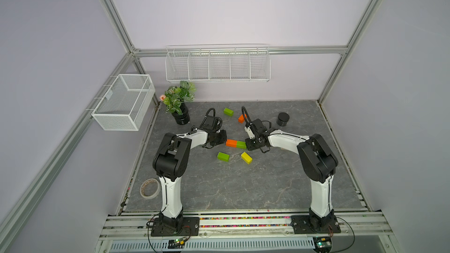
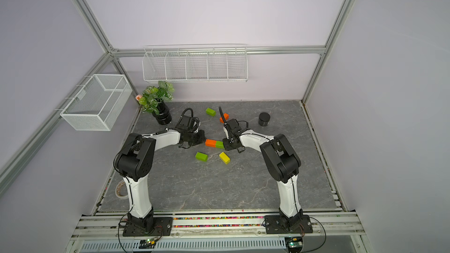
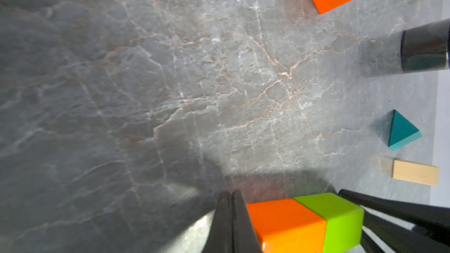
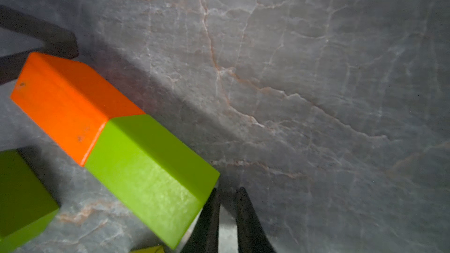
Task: Assemble a piece of candy with building blocks
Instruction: Assemble the building block at the center of the board.
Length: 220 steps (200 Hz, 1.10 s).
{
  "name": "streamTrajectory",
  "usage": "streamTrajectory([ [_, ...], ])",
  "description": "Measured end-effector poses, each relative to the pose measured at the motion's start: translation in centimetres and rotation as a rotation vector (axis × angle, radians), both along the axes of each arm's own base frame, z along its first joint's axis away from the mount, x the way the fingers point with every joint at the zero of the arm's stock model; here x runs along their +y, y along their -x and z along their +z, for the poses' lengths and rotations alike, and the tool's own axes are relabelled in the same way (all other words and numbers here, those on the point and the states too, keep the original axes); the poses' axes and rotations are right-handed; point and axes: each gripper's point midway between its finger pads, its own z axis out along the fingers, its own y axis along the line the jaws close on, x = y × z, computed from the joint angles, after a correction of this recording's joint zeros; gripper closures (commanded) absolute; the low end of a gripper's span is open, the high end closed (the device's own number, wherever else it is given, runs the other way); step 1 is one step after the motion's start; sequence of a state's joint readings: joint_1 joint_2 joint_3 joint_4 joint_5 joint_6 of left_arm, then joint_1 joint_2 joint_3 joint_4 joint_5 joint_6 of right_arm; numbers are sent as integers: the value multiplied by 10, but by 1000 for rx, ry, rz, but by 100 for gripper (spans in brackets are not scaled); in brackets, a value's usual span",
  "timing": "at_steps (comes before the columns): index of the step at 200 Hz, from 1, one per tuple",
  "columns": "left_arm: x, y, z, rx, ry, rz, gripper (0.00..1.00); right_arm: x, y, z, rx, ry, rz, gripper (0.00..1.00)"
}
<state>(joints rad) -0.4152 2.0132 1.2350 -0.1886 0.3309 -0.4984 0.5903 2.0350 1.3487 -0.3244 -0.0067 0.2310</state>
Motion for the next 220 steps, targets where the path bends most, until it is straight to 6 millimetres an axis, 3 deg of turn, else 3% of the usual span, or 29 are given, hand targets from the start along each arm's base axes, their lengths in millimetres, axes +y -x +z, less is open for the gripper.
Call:
streamTrajectory([
  [120,-12,8,-1,11,37,-19,100,11,-12,0,-30,0,45,81],
  [143,-7,6,0,0,11,2,100,9,-14,0,-37,12,42,74],
  [158,7,7,3,-10,-17,47,100,6,-16,1,-51,30,38,69],
  [172,26,9,14,-32,-42,108,100,-1,-15,1,-65,57,33,62],
  [192,57,14,48,-108,-70,210,100,-12,-7,9,-79,85,27,58],
  [220,84,26,93,-220,-68,334,100,-17,9,51,-139,44,37,53],
])
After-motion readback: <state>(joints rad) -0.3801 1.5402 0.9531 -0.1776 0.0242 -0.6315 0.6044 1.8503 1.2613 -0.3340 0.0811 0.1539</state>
